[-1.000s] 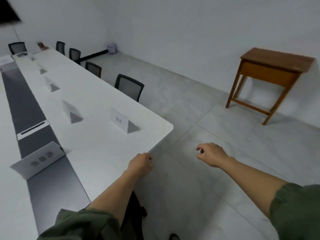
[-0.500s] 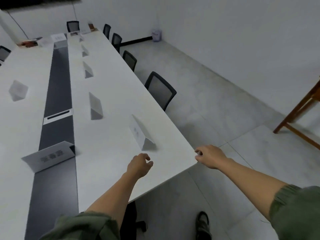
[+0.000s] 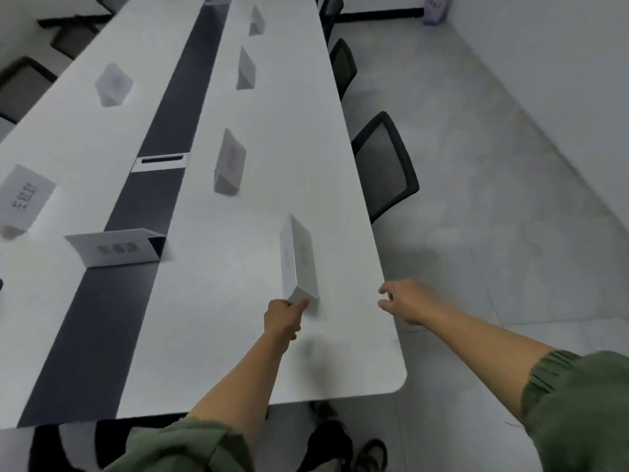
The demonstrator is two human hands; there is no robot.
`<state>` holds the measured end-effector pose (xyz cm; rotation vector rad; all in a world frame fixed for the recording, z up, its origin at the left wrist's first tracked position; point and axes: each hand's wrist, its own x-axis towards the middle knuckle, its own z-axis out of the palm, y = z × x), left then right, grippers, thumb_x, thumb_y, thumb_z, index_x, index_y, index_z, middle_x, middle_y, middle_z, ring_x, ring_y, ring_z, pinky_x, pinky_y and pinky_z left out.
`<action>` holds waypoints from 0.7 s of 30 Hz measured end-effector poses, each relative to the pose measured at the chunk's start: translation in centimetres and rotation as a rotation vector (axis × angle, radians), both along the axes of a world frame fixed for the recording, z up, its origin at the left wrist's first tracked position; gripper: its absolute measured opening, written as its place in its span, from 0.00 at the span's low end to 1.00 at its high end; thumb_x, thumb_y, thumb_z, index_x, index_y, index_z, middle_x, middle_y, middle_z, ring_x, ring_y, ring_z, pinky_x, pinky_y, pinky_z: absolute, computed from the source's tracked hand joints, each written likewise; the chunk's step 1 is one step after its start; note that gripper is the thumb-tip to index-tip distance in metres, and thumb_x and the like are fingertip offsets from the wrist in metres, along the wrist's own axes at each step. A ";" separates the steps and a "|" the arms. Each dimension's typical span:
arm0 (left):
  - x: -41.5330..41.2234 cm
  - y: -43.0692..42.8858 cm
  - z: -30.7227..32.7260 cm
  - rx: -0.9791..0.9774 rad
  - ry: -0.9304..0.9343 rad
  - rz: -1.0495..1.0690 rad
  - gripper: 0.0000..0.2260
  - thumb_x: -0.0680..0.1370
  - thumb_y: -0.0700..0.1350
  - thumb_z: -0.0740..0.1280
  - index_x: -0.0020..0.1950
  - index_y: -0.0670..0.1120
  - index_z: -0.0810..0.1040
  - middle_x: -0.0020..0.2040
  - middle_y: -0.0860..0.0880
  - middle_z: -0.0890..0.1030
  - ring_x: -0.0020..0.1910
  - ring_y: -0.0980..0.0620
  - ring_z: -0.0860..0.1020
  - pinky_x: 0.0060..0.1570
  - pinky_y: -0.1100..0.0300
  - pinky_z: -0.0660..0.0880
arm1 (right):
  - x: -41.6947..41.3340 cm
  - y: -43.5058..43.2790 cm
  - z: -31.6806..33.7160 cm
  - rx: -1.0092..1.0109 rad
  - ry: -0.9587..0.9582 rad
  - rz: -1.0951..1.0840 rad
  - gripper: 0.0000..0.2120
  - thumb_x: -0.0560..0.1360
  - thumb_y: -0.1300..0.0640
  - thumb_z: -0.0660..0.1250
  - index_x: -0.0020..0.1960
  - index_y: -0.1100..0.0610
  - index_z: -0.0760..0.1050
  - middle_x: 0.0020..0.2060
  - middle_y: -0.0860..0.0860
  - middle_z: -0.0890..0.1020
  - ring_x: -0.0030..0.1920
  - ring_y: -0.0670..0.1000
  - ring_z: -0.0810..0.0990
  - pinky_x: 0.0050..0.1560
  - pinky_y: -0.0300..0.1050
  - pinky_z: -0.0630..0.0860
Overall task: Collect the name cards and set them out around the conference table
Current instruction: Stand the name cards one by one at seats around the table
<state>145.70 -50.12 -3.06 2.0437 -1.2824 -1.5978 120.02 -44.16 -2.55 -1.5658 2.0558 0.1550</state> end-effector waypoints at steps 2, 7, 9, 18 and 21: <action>-1.4 -0.4 -1.1 0.013 0.053 0.052 0.12 0.74 0.52 0.71 0.43 0.43 0.78 0.41 0.45 0.79 0.39 0.44 0.77 0.33 0.58 0.75 | 0.1 -2.0 -1.1 0.010 0.006 0.033 0.20 0.78 0.44 0.61 0.68 0.50 0.72 0.64 0.51 0.78 0.61 0.53 0.76 0.60 0.48 0.73; -3.9 -2.3 -4.1 0.045 0.114 0.244 0.11 0.75 0.50 0.69 0.37 0.44 0.76 0.34 0.48 0.76 0.35 0.46 0.73 0.40 0.55 0.73 | 0.3 -6.7 -4.5 0.039 0.031 0.095 0.21 0.79 0.47 0.58 0.69 0.53 0.70 0.65 0.53 0.75 0.64 0.55 0.74 0.61 0.51 0.73; -3.9 -2.7 -4.3 0.017 0.113 0.303 0.10 0.77 0.49 0.65 0.39 0.45 0.77 0.33 0.48 0.76 0.34 0.47 0.73 0.38 0.56 0.73 | 0.2 -8.2 -5.2 0.027 0.069 0.124 0.21 0.80 0.48 0.57 0.70 0.53 0.69 0.65 0.54 0.73 0.64 0.56 0.72 0.60 0.51 0.73; 1.0 -3.8 -4.7 -0.131 0.036 0.371 0.12 0.78 0.48 0.63 0.37 0.44 0.73 0.29 0.55 0.72 0.31 0.52 0.68 0.32 0.60 0.65 | 3.7 -10.6 -9.3 -0.067 0.107 0.343 0.28 0.82 0.43 0.50 0.79 0.51 0.52 0.79 0.55 0.49 0.78 0.56 0.45 0.75 0.53 0.52; 0.9 -4.2 -4.2 -0.140 0.095 0.405 0.13 0.79 0.48 0.63 0.39 0.41 0.72 0.35 0.47 0.71 0.35 0.50 0.67 0.37 0.57 0.64 | 4.0 -9.2 -11.0 -0.107 0.153 0.363 0.30 0.82 0.41 0.45 0.80 0.49 0.44 0.79 0.55 0.42 0.78 0.56 0.37 0.77 0.52 0.43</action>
